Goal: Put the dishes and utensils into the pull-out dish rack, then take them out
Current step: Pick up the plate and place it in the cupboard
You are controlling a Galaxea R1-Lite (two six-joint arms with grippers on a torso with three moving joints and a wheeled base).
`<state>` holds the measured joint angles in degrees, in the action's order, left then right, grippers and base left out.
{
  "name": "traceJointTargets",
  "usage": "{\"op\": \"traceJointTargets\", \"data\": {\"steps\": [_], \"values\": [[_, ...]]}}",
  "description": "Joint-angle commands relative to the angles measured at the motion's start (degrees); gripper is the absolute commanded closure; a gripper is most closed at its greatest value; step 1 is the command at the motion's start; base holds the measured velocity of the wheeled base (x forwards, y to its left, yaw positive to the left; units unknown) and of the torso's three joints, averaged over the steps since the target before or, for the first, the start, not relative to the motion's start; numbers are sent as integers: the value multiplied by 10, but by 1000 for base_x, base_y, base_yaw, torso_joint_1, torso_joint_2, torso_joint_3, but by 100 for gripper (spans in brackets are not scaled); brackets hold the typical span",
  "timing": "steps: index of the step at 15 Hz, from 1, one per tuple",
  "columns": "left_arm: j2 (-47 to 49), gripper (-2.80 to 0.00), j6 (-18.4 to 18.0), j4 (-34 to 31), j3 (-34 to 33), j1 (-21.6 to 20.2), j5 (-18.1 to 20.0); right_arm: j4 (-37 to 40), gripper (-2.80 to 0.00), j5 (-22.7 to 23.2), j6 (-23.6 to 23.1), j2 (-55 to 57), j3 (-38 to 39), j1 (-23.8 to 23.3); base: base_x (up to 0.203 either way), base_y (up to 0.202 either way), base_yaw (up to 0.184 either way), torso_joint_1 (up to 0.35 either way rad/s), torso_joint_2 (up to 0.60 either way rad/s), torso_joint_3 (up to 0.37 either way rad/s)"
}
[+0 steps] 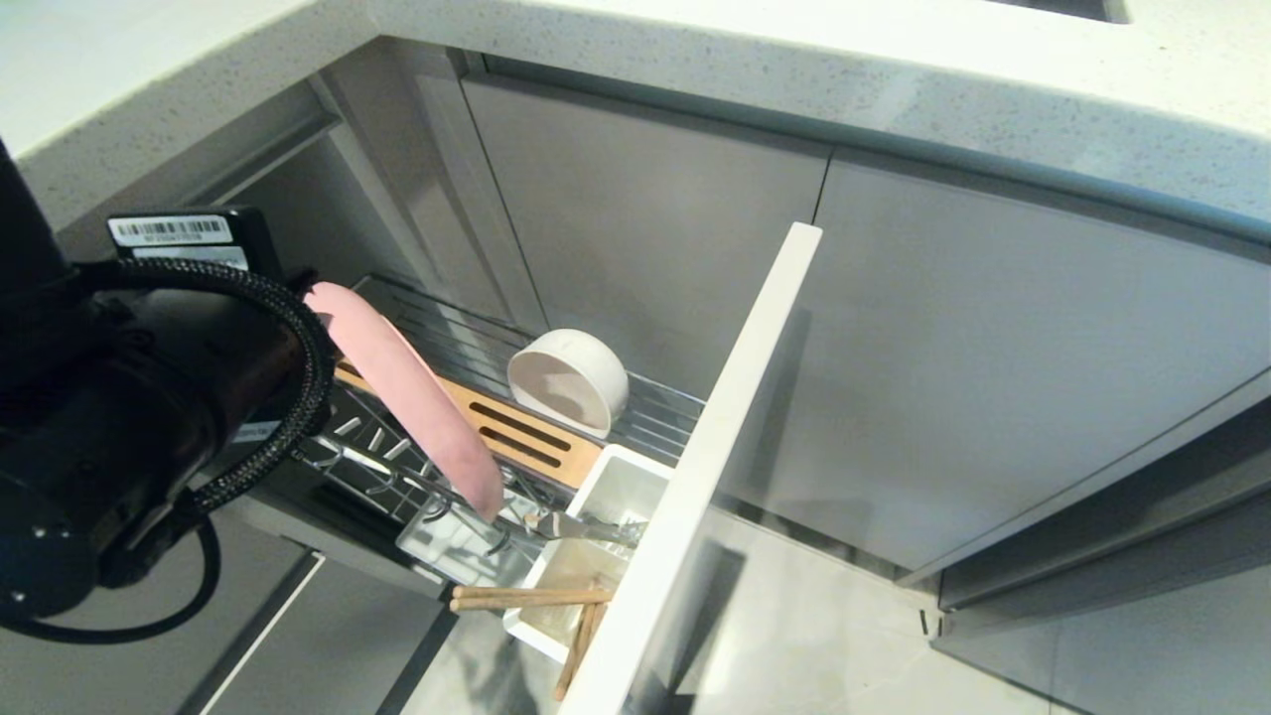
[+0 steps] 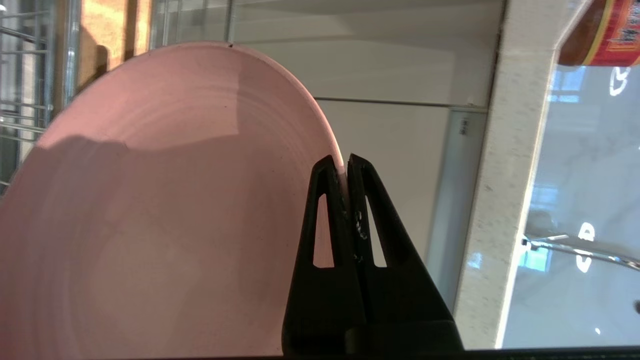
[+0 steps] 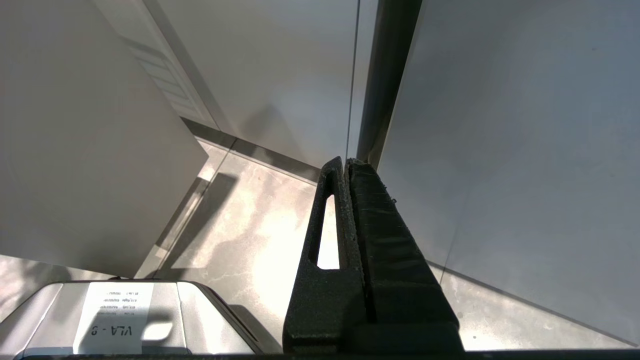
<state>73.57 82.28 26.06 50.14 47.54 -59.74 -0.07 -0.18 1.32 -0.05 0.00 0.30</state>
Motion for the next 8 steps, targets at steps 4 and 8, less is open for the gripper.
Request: {"op": "traceJointTargets", "data": {"steps": [4,8], "values": [[15,0,22,0,-8,-13,-4,0,0,0,0,0,1,0,0,0,0,0,0,0],[27,0,36,-4,-14,-24,-4,0,0,0,0,0,1,0,0,0,0,0,0,0]]}}
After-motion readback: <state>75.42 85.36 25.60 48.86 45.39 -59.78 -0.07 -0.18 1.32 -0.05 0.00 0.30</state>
